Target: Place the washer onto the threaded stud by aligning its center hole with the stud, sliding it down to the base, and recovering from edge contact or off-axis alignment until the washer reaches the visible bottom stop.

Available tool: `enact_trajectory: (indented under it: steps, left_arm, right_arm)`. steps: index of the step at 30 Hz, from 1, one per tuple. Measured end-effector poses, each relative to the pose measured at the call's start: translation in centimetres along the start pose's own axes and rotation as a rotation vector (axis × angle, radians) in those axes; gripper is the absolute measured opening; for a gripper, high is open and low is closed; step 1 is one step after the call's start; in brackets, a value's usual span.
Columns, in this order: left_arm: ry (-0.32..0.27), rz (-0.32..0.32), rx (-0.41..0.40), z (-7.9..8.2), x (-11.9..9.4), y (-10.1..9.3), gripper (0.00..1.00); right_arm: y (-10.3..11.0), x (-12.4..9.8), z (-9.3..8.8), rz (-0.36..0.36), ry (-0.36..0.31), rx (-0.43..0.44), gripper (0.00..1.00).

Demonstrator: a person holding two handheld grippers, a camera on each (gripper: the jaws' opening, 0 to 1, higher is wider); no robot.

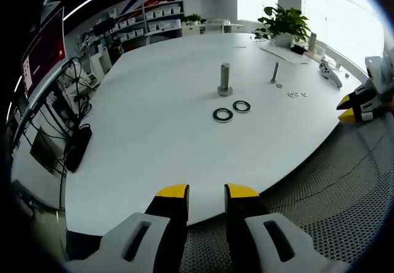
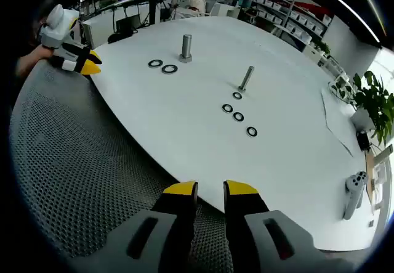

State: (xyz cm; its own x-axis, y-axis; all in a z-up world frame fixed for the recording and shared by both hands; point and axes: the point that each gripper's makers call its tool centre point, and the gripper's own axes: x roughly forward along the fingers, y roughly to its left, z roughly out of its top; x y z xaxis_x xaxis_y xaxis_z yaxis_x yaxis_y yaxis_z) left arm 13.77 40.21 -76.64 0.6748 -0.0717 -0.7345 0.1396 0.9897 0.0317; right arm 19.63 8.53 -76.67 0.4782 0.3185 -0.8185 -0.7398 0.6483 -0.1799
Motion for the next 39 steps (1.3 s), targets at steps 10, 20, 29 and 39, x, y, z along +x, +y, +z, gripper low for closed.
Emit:
enact_trajectory:
  steps: [10,20,29,39]
  left_arm:
    - [0.000,0.000,0.003,-0.03,-0.02,-0.02,0.20]
    - [0.003,-0.003,0.009,-0.07,0.00,-0.06,0.21]
    - [0.004,-0.001,0.010,-0.06,0.05,-0.03,0.21]
    - [0.002,-0.001,0.008,-0.03,0.05,-0.03,0.21]
  right_arm:
    - [0.16,0.00,0.02,0.009,0.000,-0.005,0.20]
    - [0.22,0.00,-0.02,0.012,0.000,-0.004,0.20]
    - [0.23,0.06,0.03,0.018,0.000,-0.008,0.19]
    - [0.21,0.07,0.03,0.016,-0.001,-0.005,0.19]
